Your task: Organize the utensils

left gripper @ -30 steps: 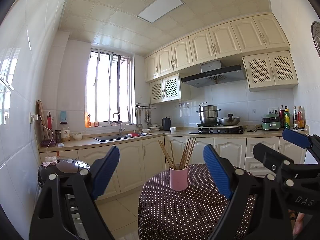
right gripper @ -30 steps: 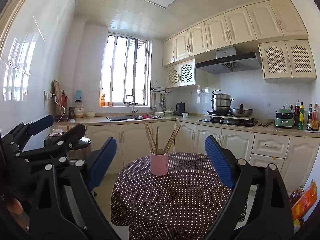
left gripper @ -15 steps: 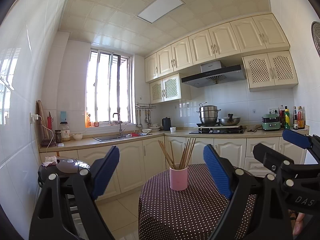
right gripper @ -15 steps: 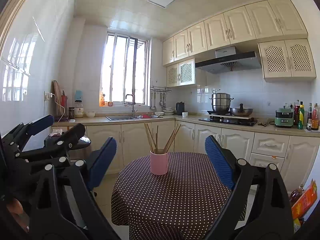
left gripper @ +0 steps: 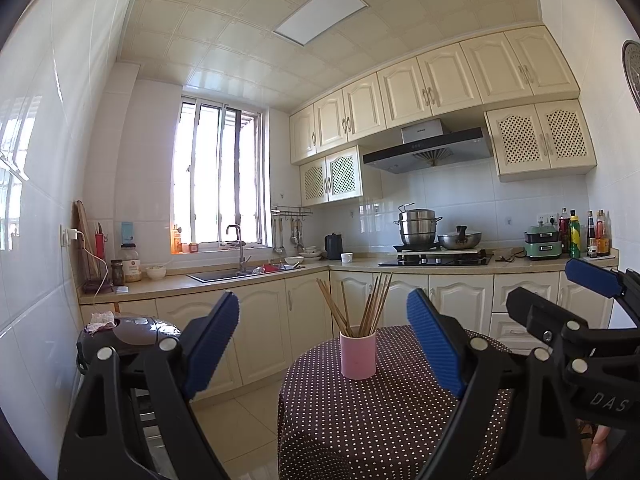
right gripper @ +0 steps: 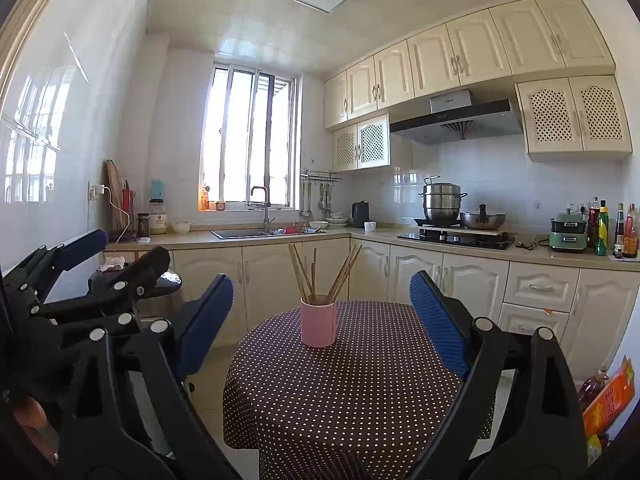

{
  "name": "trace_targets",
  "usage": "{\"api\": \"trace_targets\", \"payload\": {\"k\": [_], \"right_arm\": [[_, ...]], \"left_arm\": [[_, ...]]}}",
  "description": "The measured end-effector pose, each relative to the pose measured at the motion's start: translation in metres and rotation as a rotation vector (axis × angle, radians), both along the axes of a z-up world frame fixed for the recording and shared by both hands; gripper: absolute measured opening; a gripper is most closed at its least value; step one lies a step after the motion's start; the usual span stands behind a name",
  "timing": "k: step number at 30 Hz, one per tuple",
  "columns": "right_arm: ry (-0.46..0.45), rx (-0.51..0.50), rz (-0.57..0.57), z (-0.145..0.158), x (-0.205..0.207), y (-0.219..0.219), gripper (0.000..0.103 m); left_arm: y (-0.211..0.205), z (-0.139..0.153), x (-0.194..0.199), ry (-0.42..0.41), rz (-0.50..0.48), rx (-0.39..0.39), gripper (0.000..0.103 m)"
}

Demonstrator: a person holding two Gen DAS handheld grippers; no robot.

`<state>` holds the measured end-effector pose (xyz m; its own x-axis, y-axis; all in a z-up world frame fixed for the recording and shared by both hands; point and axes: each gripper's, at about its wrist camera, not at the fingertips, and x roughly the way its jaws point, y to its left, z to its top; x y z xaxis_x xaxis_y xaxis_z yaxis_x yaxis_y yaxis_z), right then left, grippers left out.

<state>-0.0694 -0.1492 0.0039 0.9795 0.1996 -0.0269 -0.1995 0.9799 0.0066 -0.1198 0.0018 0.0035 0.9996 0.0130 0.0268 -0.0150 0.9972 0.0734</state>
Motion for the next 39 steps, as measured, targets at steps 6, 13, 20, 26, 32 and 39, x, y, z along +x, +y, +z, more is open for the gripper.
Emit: {"api": "trace_targets", "payload": {"k": [6, 13, 20, 26, 32, 39], "right_arm": [[0.008, 0.003, -0.001, -0.0027, 0.0000, 0.0025, 0.089], [0.016, 0.008, -0.001, -0.0035, -0.0008, 0.0051, 0.089], [0.020, 0.012, 0.001, -0.0020, -0.0005, 0.0073, 0.089], [0.020, 0.013, 0.002, -0.0017, -0.0006, 0.0075, 0.089], [0.022, 0.012, 0.001, -0.0027, 0.0009, 0.0080, 0.089], [0.022, 0.012, 0.001, -0.0035, 0.0017, 0.0084, 0.089]], "left_arm": [[-0.0011, -0.0018, -0.0014, 0.002, 0.007, 0.005, 0.084], [-0.0003, -0.0021, -0.0017, 0.003, 0.006, 0.006, 0.084], [-0.0004, -0.0017, -0.0013, 0.003, 0.007, 0.005, 0.084], [0.0014, -0.0037, -0.0010, 0.003, 0.008, 0.006, 0.084], [0.0051, -0.0085, -0.0002, 0.005, 0.008, 0.006, 0.084], [0.0049, -0.0085, 0.0016, 0.007, 0.009, 0.009, 0.084]]}}
